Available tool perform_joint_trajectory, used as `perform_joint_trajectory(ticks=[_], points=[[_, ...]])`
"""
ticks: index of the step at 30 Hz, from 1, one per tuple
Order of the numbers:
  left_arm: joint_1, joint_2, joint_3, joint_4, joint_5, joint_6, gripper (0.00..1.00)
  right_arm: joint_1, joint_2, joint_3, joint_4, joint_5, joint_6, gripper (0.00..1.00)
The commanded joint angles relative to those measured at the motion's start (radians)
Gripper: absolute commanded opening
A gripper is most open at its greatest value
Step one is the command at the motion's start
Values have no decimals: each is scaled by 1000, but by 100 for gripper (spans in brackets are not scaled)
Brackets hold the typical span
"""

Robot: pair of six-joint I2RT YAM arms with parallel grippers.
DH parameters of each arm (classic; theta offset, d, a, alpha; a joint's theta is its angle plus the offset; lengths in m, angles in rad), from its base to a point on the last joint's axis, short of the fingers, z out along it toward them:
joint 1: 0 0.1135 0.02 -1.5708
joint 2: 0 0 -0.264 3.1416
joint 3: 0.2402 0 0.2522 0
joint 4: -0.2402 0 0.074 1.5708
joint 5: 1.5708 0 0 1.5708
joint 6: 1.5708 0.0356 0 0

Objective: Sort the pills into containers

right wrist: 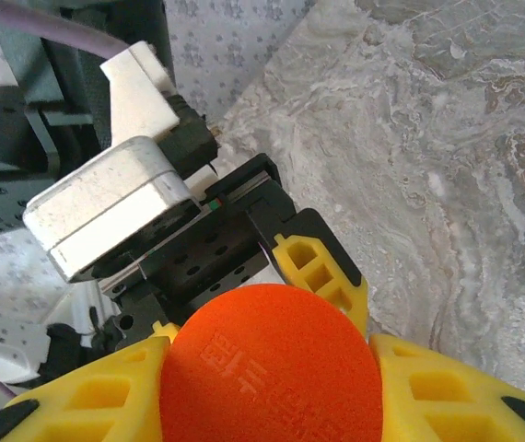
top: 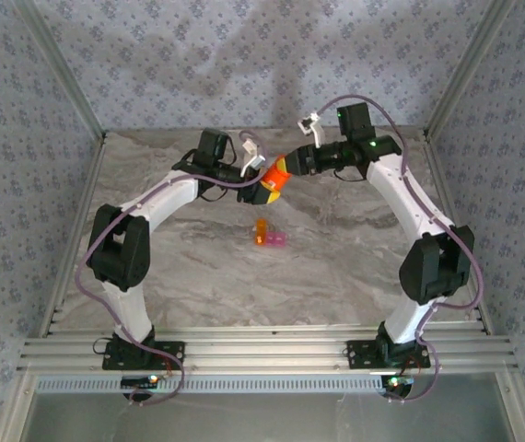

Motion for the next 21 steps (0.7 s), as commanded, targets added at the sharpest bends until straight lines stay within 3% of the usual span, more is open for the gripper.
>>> perform_joint_trajectory(ticks=[1, 8, 18, 21], points=[[3, -60, -24, 105, 58, -25, 0, -54, -40, -82, 182, 7, 140, 16], [3, -64, -35, 146, 47, -50, 0, -25, -49, -129, 179, -9, 148, 17], [0, -72, -75, 279, 4, -131, 0, 50, -65, -239, 370, 81, 332, 15], [-1, -74, -75, 286, 2, -134, 0, 65, -46, -210, 309, 95, 299, 15]])
